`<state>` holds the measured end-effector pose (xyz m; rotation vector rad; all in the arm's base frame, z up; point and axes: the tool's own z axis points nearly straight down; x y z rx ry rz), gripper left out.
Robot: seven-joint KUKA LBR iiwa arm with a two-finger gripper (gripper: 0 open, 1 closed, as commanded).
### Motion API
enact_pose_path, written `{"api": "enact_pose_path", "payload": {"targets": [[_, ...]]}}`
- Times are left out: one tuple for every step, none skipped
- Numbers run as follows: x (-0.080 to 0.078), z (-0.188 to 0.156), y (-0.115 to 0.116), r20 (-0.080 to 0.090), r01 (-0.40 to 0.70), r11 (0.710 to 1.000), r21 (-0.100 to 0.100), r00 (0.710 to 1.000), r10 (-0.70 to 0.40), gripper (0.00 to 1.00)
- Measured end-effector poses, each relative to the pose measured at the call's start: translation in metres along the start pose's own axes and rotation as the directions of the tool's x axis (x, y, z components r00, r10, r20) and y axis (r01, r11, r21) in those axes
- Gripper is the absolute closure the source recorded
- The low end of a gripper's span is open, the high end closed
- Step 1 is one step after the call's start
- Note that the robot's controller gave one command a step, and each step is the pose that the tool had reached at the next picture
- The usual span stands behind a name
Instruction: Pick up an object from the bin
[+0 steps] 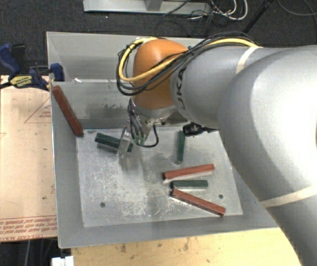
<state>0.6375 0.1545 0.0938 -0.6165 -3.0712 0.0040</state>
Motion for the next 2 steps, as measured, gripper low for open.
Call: {"api": "enact_pose_path", "payload": {"targets": [[-0.002, -0.023, 0.001, 0.007, 0.000, 1.000, -0.005, 1.000, 0.000, 1.00], [-0.002, -0.038, 0.001, 0.009, 0.001, 1.000, -0.006, 1.000, -0.001, 1.00]]}}
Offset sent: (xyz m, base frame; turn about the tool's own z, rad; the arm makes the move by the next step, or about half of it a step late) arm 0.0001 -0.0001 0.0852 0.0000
